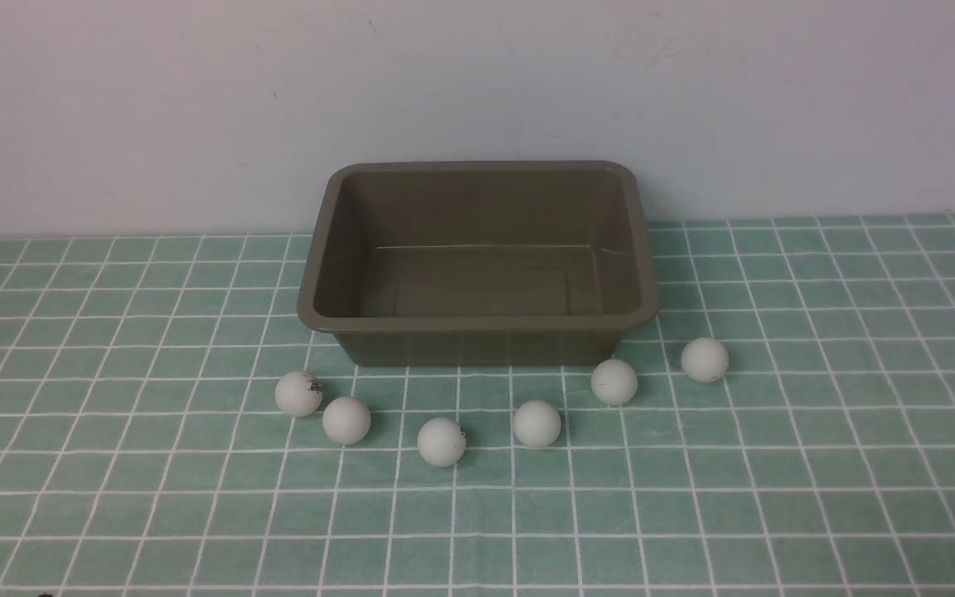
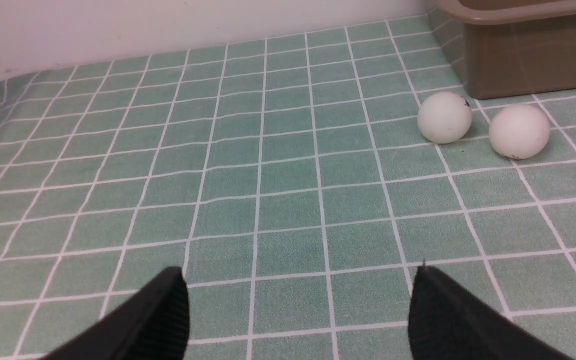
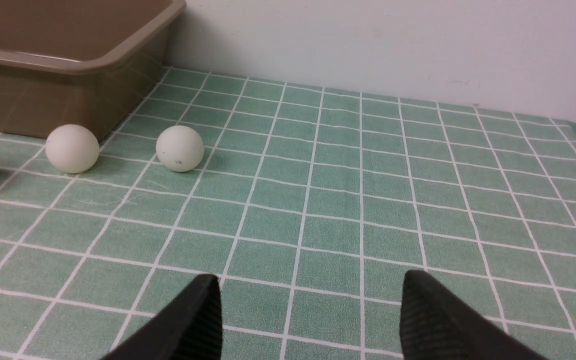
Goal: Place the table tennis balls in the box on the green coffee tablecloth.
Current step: 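Reach for and grasp a ping pong ball on the table beside the basket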
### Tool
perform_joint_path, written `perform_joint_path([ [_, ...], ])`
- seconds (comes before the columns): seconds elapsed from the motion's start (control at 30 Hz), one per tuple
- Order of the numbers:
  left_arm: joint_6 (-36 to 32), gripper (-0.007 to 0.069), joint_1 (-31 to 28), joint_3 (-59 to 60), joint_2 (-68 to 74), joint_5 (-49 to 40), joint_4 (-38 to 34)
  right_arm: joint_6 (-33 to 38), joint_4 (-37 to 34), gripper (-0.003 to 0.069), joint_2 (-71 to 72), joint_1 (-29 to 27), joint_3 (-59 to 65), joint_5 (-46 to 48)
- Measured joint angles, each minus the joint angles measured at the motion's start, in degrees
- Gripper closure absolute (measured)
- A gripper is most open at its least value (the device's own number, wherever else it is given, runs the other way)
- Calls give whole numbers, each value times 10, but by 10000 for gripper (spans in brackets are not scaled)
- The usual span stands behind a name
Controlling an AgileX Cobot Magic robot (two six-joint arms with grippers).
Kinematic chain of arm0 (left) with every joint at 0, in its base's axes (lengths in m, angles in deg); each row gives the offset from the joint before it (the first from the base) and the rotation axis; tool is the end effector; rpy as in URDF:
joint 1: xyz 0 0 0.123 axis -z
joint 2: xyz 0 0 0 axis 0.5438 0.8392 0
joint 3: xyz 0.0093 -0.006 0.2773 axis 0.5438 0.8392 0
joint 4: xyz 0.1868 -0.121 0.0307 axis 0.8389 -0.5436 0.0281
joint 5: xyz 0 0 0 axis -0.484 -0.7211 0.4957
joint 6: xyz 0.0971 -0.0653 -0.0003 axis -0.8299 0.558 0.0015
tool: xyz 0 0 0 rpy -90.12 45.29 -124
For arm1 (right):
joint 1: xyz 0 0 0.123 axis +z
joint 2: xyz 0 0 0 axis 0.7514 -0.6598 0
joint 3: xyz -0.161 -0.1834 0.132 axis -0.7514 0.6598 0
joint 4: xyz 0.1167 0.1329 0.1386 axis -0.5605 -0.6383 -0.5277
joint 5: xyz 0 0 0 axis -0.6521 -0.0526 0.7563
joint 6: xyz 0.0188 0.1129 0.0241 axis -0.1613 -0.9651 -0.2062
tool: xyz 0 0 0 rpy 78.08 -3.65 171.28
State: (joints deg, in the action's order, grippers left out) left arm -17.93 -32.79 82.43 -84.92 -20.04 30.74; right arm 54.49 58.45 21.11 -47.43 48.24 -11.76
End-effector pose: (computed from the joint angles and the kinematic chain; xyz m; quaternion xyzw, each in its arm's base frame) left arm 0.0571 0.0007 0.1629 0.0265 0.8080 0.0218 0.5882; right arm 0.0559 0.0049 0.1631 -0.0698 0.8103 -0.0178 0.5816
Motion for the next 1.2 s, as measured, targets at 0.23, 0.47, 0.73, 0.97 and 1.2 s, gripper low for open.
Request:
perform_joint_path([
  [0.23, 0, 92, 0, 0, 0, 0, 0, 0, 0, 219, 0, 0, 0, 0],
  [0.47, 0, 92, 0, 0, 0, 0, 0, 0, 0, 219, 0, 0, 0, 0],
  [0.73, 0, 92, 0, 0, 0, 0, 0, 0, 0, 219, 0, 0, 0, 0],
  [0.97, 0, 92, 0, 0, 0, 0, 0, -5, -11, 219, 0, 0, 5, -41],
  [1.2, 0, 92, 0, 0, 0, 0, 0, -13, -57, 219, 0, 0, -131, -12],
])
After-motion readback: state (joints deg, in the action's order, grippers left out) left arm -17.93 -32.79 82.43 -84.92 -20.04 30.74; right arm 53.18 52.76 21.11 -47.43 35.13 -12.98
